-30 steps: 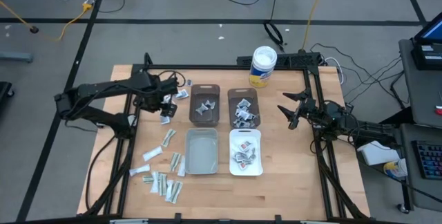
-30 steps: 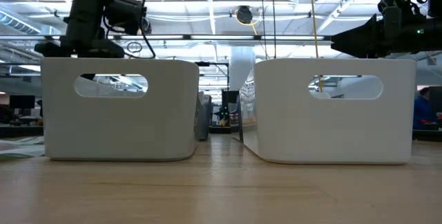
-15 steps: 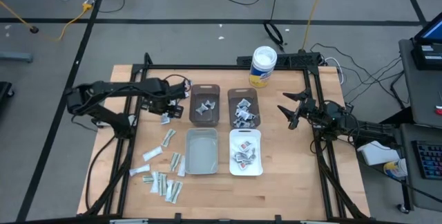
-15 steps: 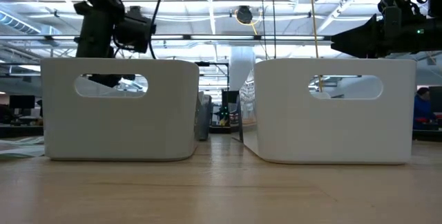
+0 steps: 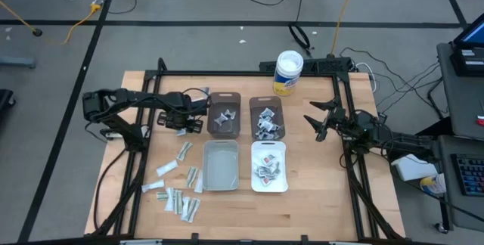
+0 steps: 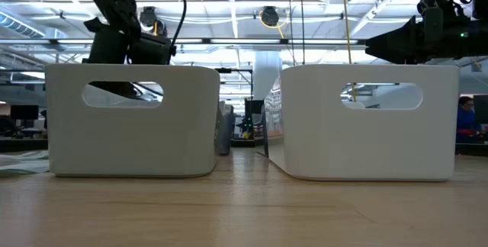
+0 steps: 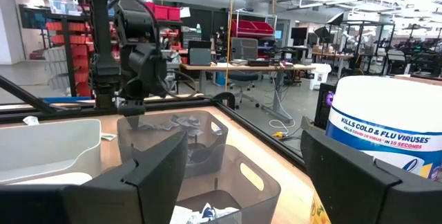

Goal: Pick & Place First Aid Supplies
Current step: Put the gray pad into the left black bin

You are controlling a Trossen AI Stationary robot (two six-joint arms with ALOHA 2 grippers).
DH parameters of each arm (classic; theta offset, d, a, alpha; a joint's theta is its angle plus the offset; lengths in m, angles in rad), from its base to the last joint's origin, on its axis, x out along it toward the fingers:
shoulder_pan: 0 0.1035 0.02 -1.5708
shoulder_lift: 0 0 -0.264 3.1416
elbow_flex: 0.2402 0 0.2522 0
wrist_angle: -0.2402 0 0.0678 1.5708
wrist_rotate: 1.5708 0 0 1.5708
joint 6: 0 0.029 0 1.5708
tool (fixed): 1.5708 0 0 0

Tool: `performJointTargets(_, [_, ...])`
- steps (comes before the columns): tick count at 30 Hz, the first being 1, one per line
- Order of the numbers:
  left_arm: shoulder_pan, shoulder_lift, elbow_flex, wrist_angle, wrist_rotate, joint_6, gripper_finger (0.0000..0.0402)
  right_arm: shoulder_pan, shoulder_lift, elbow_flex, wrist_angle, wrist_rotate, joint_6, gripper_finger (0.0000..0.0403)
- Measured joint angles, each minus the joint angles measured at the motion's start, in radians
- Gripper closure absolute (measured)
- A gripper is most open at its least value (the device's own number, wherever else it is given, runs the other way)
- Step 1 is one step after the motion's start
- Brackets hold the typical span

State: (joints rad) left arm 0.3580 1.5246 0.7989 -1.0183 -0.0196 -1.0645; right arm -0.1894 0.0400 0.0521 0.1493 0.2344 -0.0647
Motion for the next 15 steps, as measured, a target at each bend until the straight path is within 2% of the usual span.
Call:
performJointTargets(11, [-0.021, 0.045, -0.034, 0.054, -0.010, -0.005, 0.0170, 0.000, 0.000, 0.000, 0.000, 0.000, 0.000, 0.0126])
performJointTargets(15, [-0.023, 0.045, -0.035, 0.076, -0.011, 0.010, 0.0191, 0.000, 0.000, 0.000, 0.000, 0.000, 0.000, 0.0124])
